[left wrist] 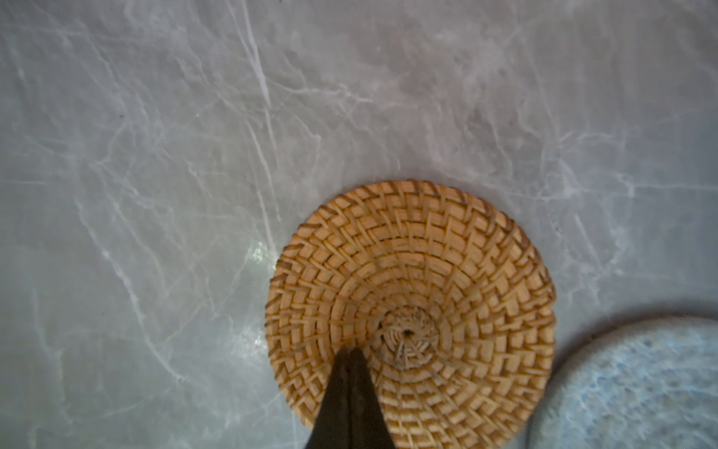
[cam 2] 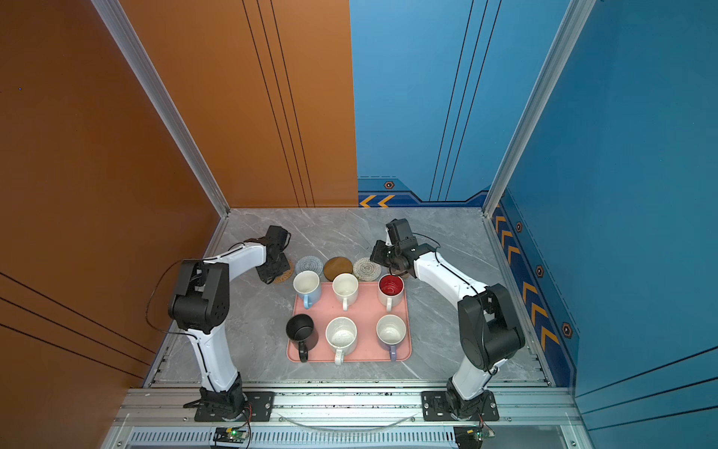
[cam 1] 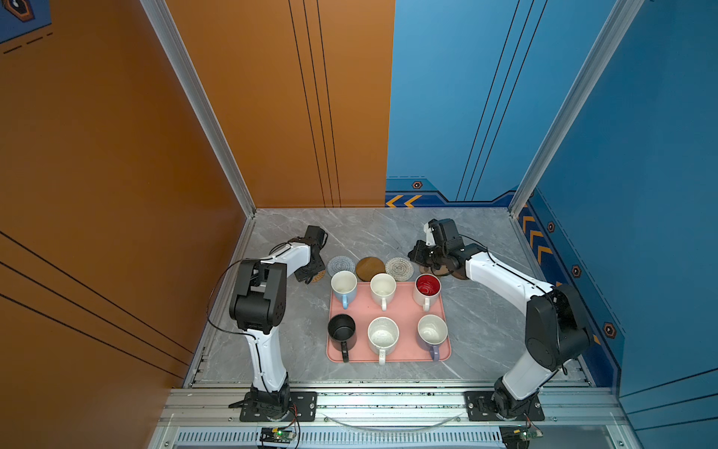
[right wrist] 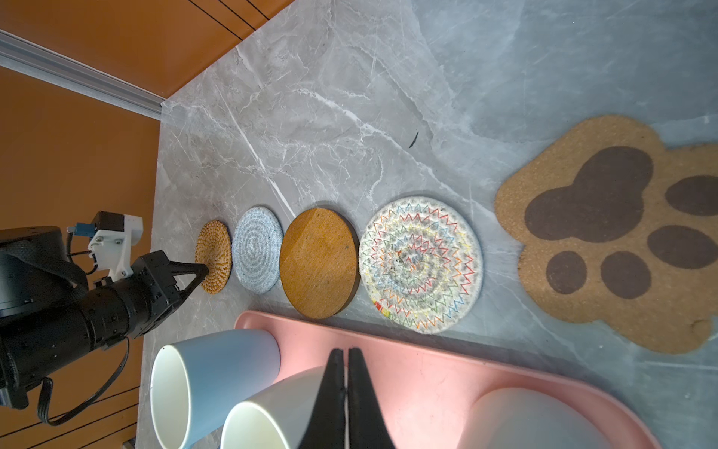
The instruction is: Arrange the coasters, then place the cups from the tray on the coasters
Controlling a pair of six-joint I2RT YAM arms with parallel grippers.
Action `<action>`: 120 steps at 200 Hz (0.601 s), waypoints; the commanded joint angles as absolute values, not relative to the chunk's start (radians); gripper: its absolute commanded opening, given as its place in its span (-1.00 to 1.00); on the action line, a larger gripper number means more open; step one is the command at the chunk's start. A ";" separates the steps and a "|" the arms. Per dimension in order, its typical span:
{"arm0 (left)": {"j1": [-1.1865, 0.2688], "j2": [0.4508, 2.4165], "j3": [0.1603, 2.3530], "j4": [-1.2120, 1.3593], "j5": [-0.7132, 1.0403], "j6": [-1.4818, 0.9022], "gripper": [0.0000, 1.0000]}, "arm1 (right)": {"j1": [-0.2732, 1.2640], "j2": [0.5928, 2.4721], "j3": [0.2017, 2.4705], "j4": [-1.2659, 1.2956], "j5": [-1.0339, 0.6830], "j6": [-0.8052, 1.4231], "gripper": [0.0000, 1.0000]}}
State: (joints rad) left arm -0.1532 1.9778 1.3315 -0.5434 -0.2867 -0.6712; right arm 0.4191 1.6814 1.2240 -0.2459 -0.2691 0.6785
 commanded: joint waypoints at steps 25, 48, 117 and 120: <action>-0.142 2.050 1.350 -0.541 -0.228 -0.676 -1.00 | 0.419 1.700 1.252 -0.258 -0.264 0.668 -1.00; -0.141 2.051 1.353 -0.541 -0.226 -0.679 -1.00 | 0.419 1.698 1.252 -0.260 -0.263 0.668 -1.00; -0.144 2.021 1.355 -0.538 -0.215 -0.673 -1.00 | 0.420 1.686 1.251 -0.267 -0.259 0.665 -1.00; -0.144 2.018 1.357 -0.538 -0.215 -0.671 -1.00 | 0.420 1.684 1.250 -0.266 -0.261 0.664 -1.00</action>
State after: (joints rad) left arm -0.1501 1.9957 1.3563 -0.5381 -0.2794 -0.6712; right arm 0.4191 1.6836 1.2259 -0.2462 -0.2691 0.6781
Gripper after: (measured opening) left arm 0.047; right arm 0.047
